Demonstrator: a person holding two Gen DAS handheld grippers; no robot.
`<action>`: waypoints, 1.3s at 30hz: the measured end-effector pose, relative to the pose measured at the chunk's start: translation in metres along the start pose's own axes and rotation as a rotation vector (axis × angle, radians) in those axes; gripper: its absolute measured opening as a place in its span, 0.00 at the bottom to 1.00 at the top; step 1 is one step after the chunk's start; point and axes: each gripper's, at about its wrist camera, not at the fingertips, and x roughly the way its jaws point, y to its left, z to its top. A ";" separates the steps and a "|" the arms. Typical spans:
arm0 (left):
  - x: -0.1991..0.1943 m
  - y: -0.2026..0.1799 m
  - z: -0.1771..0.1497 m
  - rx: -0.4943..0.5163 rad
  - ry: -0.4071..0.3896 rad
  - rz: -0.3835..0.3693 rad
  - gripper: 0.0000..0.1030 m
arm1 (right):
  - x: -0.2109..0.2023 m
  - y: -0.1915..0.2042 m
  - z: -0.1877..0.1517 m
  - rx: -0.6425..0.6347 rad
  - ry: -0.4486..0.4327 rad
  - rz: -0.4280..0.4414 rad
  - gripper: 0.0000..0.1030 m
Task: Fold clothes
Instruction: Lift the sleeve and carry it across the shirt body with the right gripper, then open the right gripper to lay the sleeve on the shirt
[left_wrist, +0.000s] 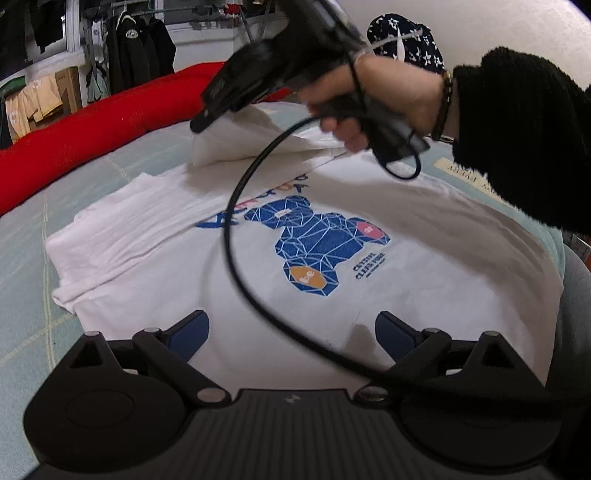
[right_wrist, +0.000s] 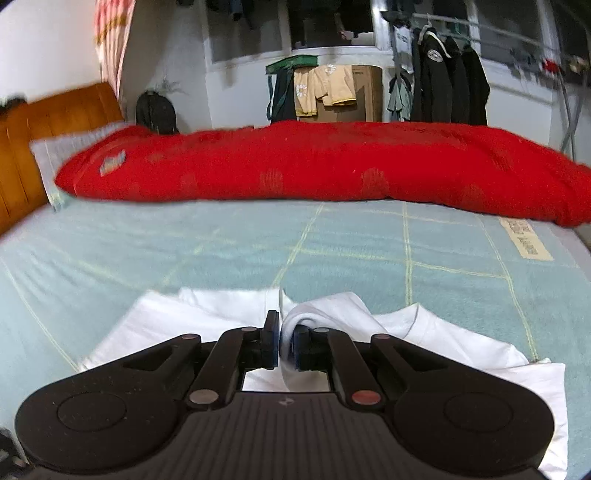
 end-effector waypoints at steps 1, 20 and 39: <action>0.001 0.000 0.000 0.000 0.004 0.001 0.94 | 0.004 0.006 -0.004 -0.024 0.006 -0.010 0.08; 0.004 0.000 -0.002 -0.002 0.017 0.010 0.94 | 0.021 0.032 -0.035 -0.177 0.166 0.047 0.52; 0.006 0.002 -0.002 -0.004 0.020 0.005 0.94 | -0.022 -0.124 -0.053 0.643 0.036 0.245 0.73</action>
